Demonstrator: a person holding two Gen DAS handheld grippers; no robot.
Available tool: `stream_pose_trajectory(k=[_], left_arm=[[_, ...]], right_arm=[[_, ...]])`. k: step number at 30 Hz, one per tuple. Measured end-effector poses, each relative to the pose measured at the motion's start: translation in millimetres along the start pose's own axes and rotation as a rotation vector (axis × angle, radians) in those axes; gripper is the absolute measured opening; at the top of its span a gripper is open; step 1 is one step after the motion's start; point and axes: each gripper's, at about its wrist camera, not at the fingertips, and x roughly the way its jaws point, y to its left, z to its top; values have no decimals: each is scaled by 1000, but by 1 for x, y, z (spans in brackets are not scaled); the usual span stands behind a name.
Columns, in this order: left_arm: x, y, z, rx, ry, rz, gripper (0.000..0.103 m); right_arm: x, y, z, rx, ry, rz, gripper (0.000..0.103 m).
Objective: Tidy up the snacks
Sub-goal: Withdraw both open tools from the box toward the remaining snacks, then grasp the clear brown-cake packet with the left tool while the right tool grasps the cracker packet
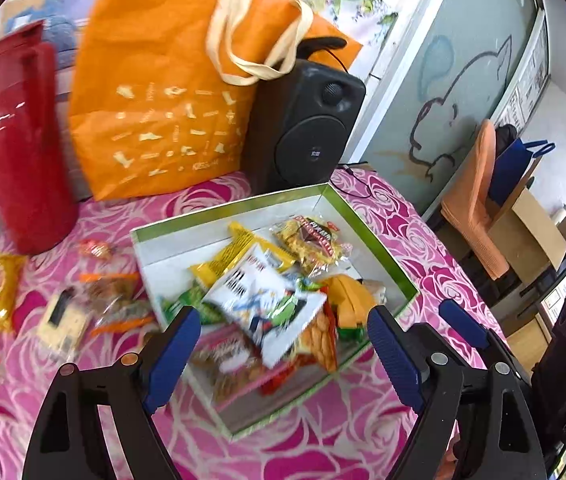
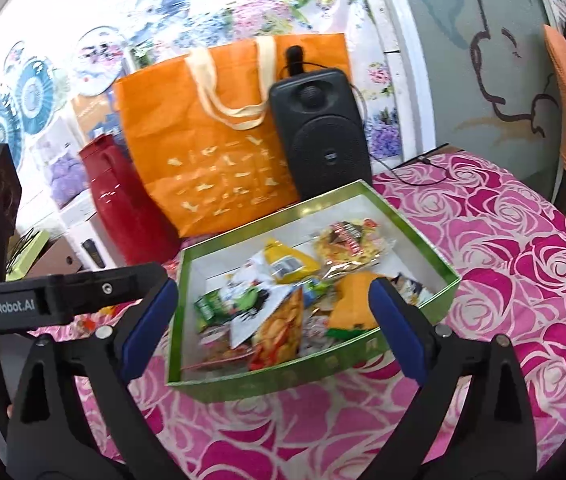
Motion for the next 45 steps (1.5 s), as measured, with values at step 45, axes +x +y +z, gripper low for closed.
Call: stream_pose_trajectory(k=[45], left_arm=[[-65, 306, -93, -425, -14, 325, 83]], right_arm=[[231, 215, -75, 66, 444, -3, 84]])
